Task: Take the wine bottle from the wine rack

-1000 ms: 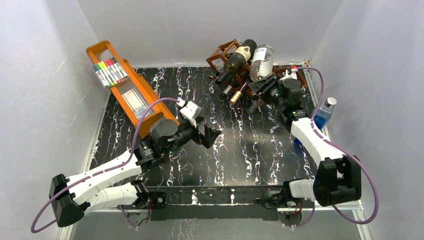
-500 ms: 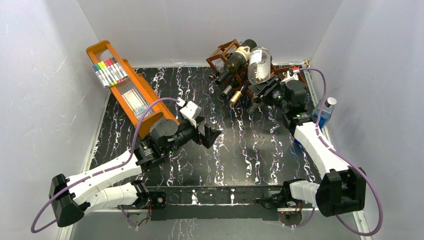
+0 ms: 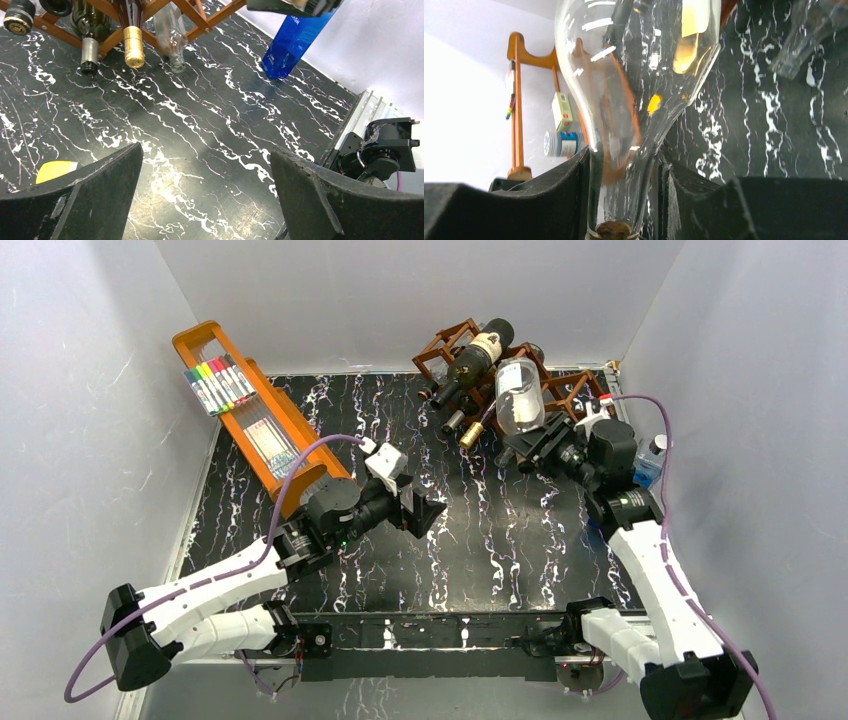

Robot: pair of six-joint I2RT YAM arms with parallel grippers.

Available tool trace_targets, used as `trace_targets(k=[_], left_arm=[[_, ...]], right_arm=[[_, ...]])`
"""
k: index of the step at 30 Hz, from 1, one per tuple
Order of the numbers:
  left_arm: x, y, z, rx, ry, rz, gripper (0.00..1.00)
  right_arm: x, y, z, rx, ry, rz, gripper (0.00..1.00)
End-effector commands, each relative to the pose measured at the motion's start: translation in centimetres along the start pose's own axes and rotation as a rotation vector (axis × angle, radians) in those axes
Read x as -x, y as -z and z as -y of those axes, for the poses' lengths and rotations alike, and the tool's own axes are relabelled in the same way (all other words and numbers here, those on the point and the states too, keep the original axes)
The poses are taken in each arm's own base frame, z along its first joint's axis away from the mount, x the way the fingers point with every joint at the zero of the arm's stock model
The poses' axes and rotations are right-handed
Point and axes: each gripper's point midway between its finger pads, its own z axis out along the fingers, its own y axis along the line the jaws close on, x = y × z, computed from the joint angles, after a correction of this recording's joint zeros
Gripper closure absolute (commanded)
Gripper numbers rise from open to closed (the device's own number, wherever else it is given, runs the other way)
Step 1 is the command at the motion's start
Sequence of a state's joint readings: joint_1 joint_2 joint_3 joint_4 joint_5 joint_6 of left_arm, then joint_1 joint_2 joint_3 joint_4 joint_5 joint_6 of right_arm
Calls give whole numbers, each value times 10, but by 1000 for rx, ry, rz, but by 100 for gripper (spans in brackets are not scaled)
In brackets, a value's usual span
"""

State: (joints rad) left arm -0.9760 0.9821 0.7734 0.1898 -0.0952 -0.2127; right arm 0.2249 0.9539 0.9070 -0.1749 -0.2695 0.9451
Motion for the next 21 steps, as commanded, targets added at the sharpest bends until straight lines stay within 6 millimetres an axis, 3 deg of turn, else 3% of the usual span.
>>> trace_targets(k=[1,6,10,21], left_arm=[[23,-4,11,-53,13,70,2],[17,-10,20,-101,20,47,2],[16,-14,24,-126,15,42,2],[8,-7,47,-297,-139,53,2]], right_arm=[[37,70,-112,338,208,163,100],[13,93,-109,321,215,69,100],[-7,101,-96,270,249,-29,100],[-59,105,-49,133,250,-330,100]])
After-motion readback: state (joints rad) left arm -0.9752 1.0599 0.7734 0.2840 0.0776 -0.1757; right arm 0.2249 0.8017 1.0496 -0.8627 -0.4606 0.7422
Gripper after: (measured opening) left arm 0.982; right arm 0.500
